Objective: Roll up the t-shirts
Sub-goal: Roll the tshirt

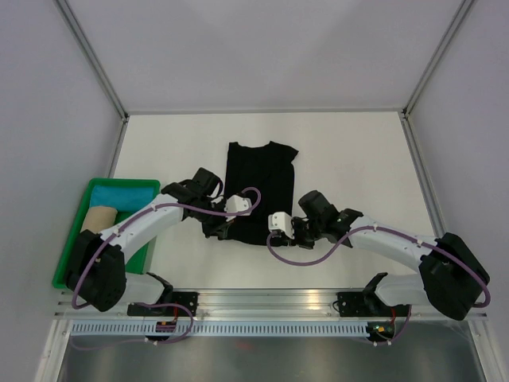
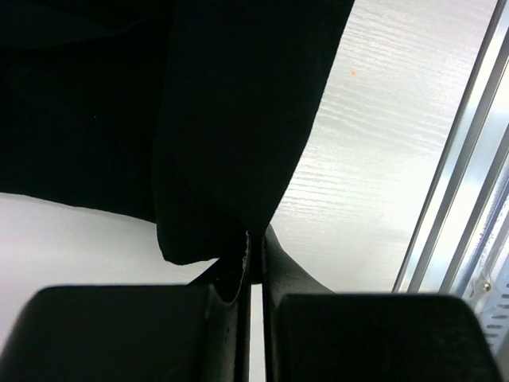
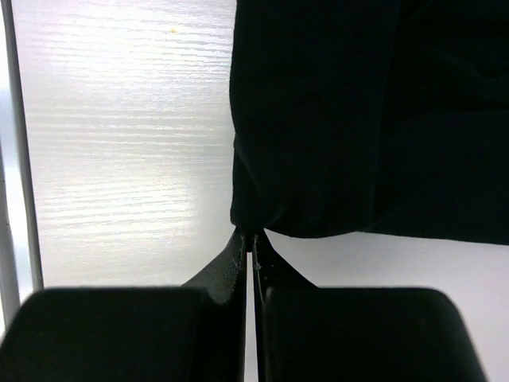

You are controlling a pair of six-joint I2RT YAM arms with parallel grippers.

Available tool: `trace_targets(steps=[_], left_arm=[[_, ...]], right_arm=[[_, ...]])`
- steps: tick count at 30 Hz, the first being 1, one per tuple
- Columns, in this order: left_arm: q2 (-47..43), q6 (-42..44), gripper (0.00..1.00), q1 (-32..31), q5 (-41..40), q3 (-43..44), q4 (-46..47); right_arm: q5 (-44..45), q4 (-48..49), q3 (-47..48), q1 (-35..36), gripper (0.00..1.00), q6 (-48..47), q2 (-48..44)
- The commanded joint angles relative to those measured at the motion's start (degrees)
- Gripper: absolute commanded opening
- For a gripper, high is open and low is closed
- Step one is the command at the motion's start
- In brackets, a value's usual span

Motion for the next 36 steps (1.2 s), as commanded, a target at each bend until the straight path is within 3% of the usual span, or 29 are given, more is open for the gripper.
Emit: trace_targets(steps=[1,9,10,11,13,16,22,36], left_arm=[[1.8,2.6,0.02,1.8,4.0,4.1,-1.7],[5.5,4.6,0.02,4.3,2.6,7.5,-3.5],[5.4,4.7,0.02,4.4,2.9,7.5,-3.5],[5.4,4.6,0.02,4.4,3.7,7.3,-3.5],[4.9,4.6,0.02,4.4,4.2,7.3,-3.6],[4.6,5.0,0.02,4.9,4.6,7.3,-3.5],[5.8,5.6,0.02,6.7,5.6,6.9,-3.5],[6.4,4.6,0.02,7.1,9.4,6.8,-3.2]], right_arm=[[-10.1,-3.3,4.1,-3.9,0.00,1.3,3.4],[-9.0,-4.9,5.9,-6.9,0.00,1.9,4.9],[-8.4,-4.3,5.1,-6.9,0.05,2.3,4.3],[-6.2,-3.3,4.6,-6.9,0.18,3.0,3.8],[-4.6,1.2,2.0,-6.0,0.59,4.4,1.4],[-2.9,8.6,-1.6,-4.2,0.67,4.0,-4.6],[-3.8,16.2,-7.4,-4.2,0.71,3.7,-11.4],[-5.0,17.0,-5.3,-3.1,0.74,3.8,-3.4]])
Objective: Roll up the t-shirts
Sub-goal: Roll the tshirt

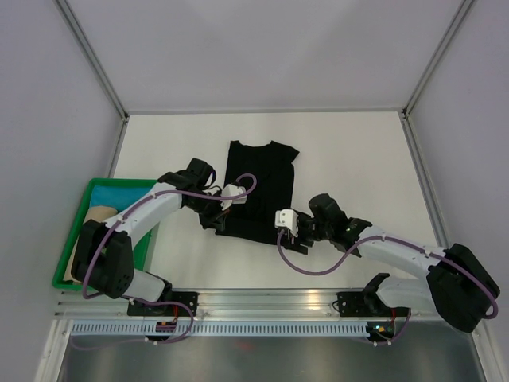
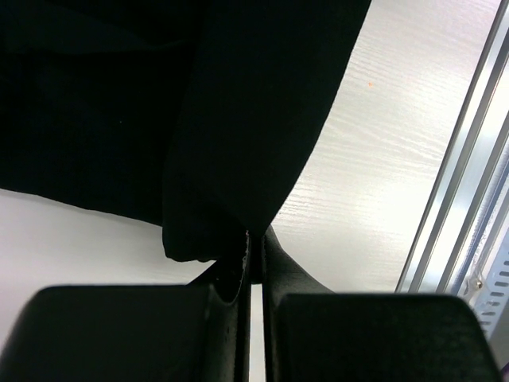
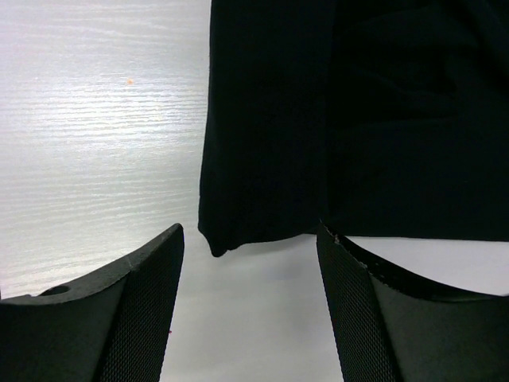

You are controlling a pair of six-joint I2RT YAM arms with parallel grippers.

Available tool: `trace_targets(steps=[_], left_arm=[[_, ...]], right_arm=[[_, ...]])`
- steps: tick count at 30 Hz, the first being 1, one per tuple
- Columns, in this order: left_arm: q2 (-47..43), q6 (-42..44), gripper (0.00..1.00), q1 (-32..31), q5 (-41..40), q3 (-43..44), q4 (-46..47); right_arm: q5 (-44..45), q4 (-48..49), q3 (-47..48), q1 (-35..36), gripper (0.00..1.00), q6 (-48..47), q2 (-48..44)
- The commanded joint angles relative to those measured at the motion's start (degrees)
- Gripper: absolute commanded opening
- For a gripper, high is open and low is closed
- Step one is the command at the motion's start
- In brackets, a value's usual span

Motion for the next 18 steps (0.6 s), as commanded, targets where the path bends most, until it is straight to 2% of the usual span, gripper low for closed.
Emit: trace_targets(steps=[1,5,7,9,10,11,12,14,18], left_arm=[[0.8,1.5,0.02,0.2,3.7,1.1,0.5],[0.6,1.6,0.02,0.3,2.4,0.5,0.7],[0.1,1.5,0.02,0.2,2.3,0.4,0.7],[-0.6,1.4,0.02,0.4,2.3,0.3,1.0],[-0.8,1.5,0.02,0.4,2.3,0.3,1.1],[-1.0,1.3,0.02,0.5,2.3,0.3,1.0],[-1.5,0.7,0.02,0.6,2.3,-0.1,1.0],[-3.1,0.3,0.02,0.9,2.2,-1.1,-0.1],[-9.8,2.0,0.02,1.7,2.9,-7.4,-3.2]], right_arm=[[-2.0,2.5,1.8,0.8,0.74,-0.5,1.8],[0.0,2.2,3.7,1.5,0.74,-0.6,4.9],[-0.4,-0.6,7.1,1.5,0.71,-2.3,8.9],[-0.8,-2.5,10.6,1.5,0.43,-3.2,13.0],[0.3,-3.0,11.6,1.5,0.26,-2.2,14.2],[1.1,-3.5,12.4,1.5,0.04,-1.1,15.8],[0.7,-5.3,14.3,1.5,0.00,-1.7,16.4],[-0.5,-10.0,15.5,1.5,0.00,-1.5,16.2],[-9.0,-12.5,16.2,1.5,0.00,4.5,11.7]])
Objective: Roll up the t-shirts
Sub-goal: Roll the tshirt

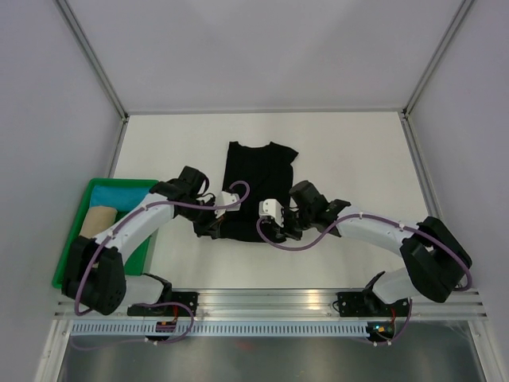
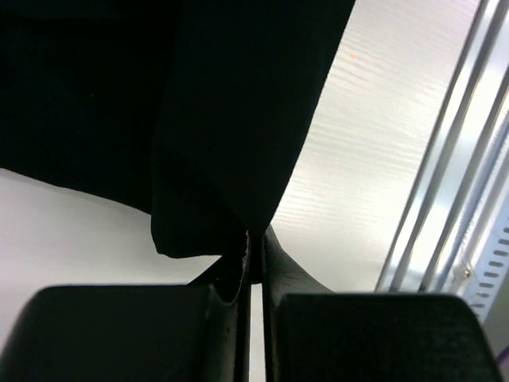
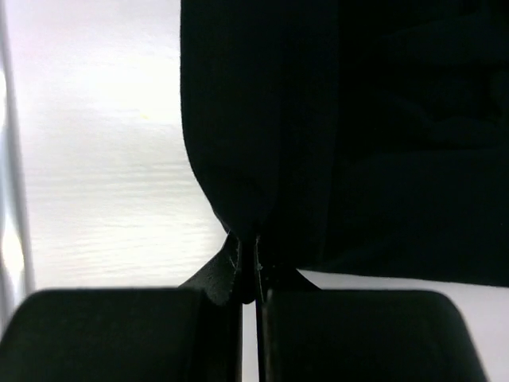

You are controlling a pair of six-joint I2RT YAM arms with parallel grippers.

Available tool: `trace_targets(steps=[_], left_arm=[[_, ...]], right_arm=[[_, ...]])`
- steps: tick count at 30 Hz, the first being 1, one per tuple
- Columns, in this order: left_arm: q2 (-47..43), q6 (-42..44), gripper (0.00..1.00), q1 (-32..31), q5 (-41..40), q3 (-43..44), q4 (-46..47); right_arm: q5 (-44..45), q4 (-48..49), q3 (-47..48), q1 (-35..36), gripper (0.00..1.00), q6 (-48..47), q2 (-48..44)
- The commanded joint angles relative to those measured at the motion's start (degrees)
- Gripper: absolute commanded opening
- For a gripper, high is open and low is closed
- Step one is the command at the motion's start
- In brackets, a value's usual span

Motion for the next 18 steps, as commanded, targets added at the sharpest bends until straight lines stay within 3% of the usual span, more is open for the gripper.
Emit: trace_targets(steps=[1,4,7,18], left_arm=[[-6.2,2.0,0.02,0.7,2.6,-3.4,-4.3],[-8.6,3.3,0.02,1.1,4.1,-4.5,-10.0],[-9.3,5.2,0.02,2.0,4.7,-4.8,-12.0],[4.3,-4.0,0.04,4.8,-0.5,0.1,3.6]], right_arm=[[-13.6,-4.0,2.5,0.2,0.00,7.7,-4.4],[-22.2,-9.1,2.9,0.2,0.00,10.0,-3.3],[-24.3,-11.8,1.9,-0.4,0.00,12.1,-0.2],[-23.9,-5.7,2.9,-11.7,0.01,22.0,7.9]])
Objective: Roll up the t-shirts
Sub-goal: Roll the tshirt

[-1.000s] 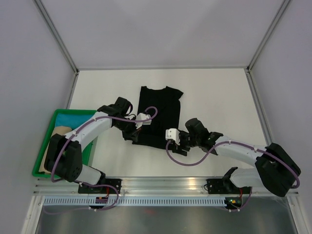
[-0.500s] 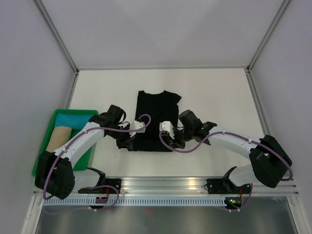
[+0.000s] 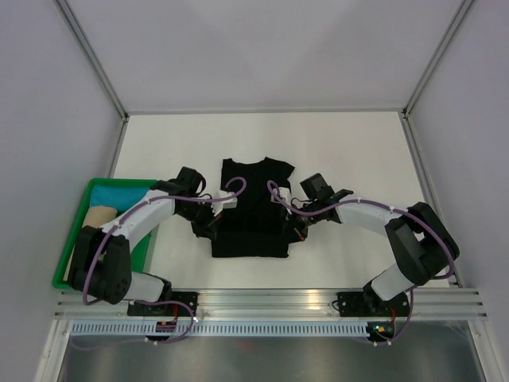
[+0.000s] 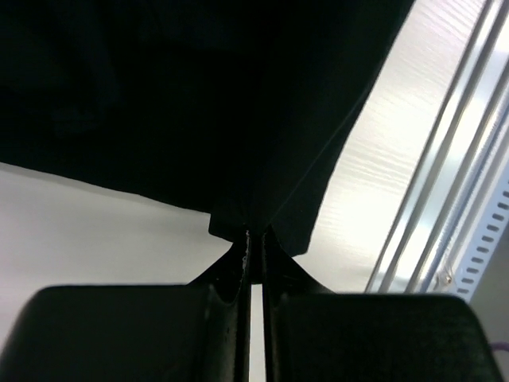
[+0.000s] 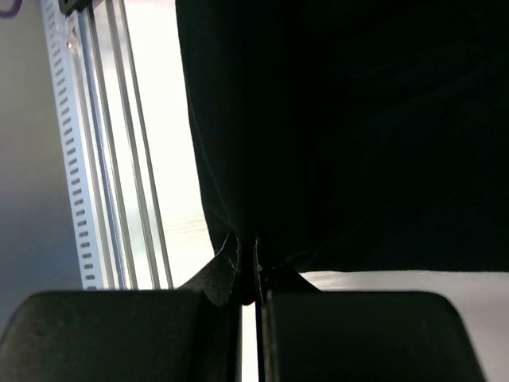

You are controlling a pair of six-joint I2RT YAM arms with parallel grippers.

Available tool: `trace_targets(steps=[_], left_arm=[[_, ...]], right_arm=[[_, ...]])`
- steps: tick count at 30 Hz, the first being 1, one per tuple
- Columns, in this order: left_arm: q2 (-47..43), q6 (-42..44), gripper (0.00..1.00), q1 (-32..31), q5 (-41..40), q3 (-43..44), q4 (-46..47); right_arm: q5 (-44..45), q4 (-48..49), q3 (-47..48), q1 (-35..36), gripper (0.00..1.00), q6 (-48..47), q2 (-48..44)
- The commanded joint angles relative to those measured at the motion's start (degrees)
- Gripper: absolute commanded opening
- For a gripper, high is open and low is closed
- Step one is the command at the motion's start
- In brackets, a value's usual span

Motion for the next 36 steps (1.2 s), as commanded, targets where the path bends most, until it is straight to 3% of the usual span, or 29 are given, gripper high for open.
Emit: trace_targets(steps=[1,3,4,7,13,15,20,26,29,31,32,33,36], left_arm=[[4.2,-3.6,0.02,1.1,-3.7,3.6,6.0],[6.7,-4.3,0.02,1.1,-4.4,4.4,6.6],[7.4,-4.5,0.02,1.0,-4.7,4.9,7.1],[9.6,-4.6,0.02,1.0,-5.6,6.2,7.6],[10.6,-4.9,0.02,1.0,-4.9,6.6,8.1],[10.5,-5.1,0.02,1.0,-4.8,6.5,8.6],[10.4,-6.4,0.04,1.1,-4.0,6.3,8.6],[10.4,-7.7,0.06,1.0,-2.9,6.0,9.0],[10.1,-8.0,0.08,1.0,-3.8,5.3,9.5],[9.6,-8.0,0.10,1.1,-4.6,4.9,9.8],[9.3,-8.1,0.11,1.1,-4.8,4.8,9.8],[8.8,-8.3,0.11,1.0,-5.0,4.7,9.9],[7.4,-9.3,0.13,1.0,-4.9,4.6,9.9]], right_arm=[[-0.7,-0.3,2.2,-1.9,0.03,3.5,3.7],[1.2,-2.4,3.2,-2.6,0.13,2.9,5.3],[2.2,-2.9,3.5,-2.7,0.28,2.8,5.3],[6.1,-1.6,2.3,-3.9,0.42,4.3,1.6],[6.2,11.2,-3.4,-7.0,0.50,16.3,-8.7],[6.6,19.6,-6.6,-6.8,0.50,25.7,-12.1],[17.8,31.3,-17.5,-4.9,0.49,43.1,-17.9],[28.3,40.2,-21.6,5.1,0.70,48.4,-17.7],[28.5,41.1,-20.2,5.3,0.70,47.6,-13.6],[27.5,42.2,-19.5,5.3,0.64,47.1,-11.5],[26.9,43.5,-19.3,5.3,0.53,47.1,-9.4],[25.5,44.3,-19.0,5.3,0.29,47.4,-8.5],[26.2,41.6,-17.2,5.3,0.01,48.3,-6.3]])
